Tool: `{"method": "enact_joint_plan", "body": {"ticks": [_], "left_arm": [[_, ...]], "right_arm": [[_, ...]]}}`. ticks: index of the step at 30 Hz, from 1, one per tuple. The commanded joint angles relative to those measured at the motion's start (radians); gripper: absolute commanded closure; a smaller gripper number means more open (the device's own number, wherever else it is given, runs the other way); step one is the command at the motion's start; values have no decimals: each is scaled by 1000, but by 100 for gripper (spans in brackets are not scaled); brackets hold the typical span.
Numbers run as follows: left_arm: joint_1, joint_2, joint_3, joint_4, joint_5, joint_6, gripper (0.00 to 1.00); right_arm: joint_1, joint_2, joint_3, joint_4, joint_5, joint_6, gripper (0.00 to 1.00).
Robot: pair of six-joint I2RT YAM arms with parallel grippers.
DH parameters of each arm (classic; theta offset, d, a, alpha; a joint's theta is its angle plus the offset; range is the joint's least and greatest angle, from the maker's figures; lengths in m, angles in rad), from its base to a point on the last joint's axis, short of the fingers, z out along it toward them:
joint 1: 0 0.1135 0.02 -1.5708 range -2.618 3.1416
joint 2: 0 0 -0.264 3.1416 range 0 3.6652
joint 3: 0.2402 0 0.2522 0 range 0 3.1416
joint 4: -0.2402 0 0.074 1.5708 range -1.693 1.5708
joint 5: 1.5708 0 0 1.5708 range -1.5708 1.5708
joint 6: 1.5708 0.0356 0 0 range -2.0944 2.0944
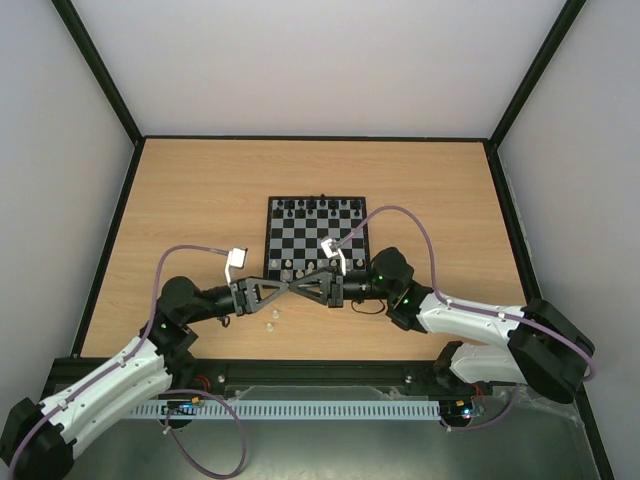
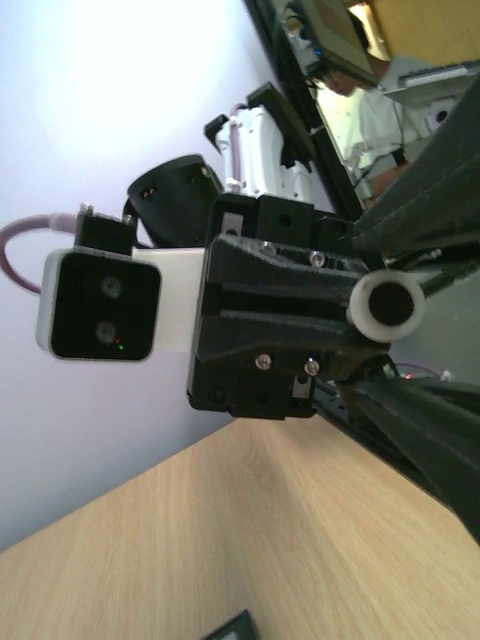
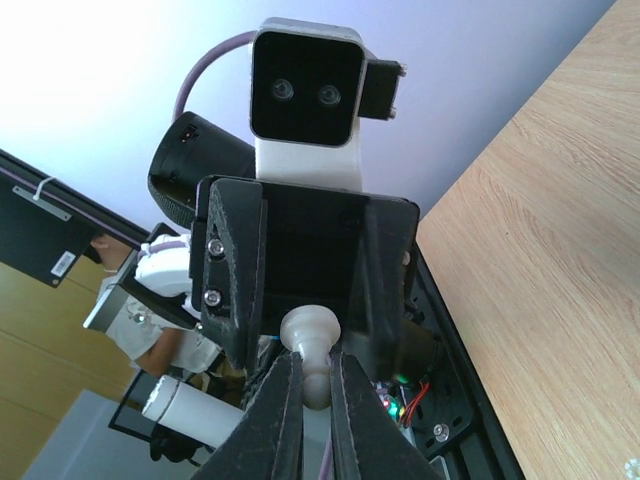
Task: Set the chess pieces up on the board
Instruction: Place the chess piece on the chessboard.
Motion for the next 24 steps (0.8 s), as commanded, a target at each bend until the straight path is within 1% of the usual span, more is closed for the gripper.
{"method": "enact_joint_plan", "body": {"ticks": [1,4,6,7,12,16,21,24], "left_arm": [[6,-14,13,-56,-15,52,52],[6,-46,45,-160,-43,103,36],[6,-64,77,-243,-64,145,30],[6,-73,96,-291,-79,171,28],[9,-112,191,-500,-163,274,25],[12,-120,243,-620,-219,324,24],[19,-89,270,-709,-282,351,24],[24,-75,272,-733,-298,353,24]], "right_arm": [[-3,-25,63,-86,7,-65,99],[-3,-57,90,-236,33,-132,99],[-5,-78,109,-341,50,-174,99],[-4,-86,121,-390,56,-199,99],[-4,-122,235,-763,161,-371,98],[-6,-88,360,-1052,245,-463,98],[-6,10,479,-1265,381,-530,98],[-5,108,563,-1378,440,-554,97]]}}
